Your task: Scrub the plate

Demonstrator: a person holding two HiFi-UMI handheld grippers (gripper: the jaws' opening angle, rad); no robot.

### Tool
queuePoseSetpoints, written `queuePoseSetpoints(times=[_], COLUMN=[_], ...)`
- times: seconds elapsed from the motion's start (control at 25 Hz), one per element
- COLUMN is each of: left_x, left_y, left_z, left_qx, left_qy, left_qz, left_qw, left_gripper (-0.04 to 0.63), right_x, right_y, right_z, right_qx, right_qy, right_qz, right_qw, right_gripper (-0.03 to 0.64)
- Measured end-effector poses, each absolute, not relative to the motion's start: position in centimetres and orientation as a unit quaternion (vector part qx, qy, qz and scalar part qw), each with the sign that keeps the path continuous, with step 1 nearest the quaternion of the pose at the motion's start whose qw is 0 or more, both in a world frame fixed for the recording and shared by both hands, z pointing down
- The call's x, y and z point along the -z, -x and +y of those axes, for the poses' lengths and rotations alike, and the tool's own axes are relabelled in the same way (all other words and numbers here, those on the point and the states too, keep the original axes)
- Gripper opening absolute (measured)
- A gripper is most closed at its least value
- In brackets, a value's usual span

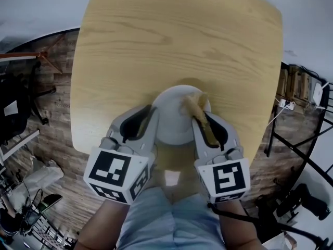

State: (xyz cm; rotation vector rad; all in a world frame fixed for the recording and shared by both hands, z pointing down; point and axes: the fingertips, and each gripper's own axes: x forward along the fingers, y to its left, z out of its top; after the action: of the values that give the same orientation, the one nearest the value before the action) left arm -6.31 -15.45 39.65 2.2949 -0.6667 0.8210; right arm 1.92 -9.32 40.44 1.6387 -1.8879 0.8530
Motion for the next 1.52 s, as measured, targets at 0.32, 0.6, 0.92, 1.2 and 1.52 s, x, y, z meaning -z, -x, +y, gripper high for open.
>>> queuePoseSetpoints(times=[0.32,0.6,0.92,1.2,1.52], left_x=[-38.3,-37.8,-37.6,-37.6,-37.5], left_y=[5.6,5.4,4.9,5.2,5.3], left_z=[-15.5,-15.4,-15.6,-15.4,-15.3], left_qx=[-0.299,-0.290,-0.288,-0.285,-0.278], left_qy=[-0.875,-0.872,-0.878,-0.878,-0.876], left_qz=[-0.246,-0.251,-0.250,-0.251,-0.253], left_qw=[0.291,0.302,0.290,0.293,0.302], left_gripper=[0.061,0.058,0.055,0.052,0.051], right_x=[-40.5,-39.5,-39.1,-38.9,-38.6], right_y=[-2.1,-0.3,1.0,3.2,4.8], right_z=[-11.2,-12.0,-11.4,-10.3,-9.1], right_qx=[-0.273,-0.247,-0.239,-0.225,-0.209], right_qy=[-0.602,-0.582,-0.563,-0.547,-0.533], right_qz=[-0.686,-0.706,-0.724,-0.741,-0.761], right_qw=[0.303,0.319,0.319,0.318,0.306], right_gripper=[0.071,0.071,0.071,0.071,0.071])
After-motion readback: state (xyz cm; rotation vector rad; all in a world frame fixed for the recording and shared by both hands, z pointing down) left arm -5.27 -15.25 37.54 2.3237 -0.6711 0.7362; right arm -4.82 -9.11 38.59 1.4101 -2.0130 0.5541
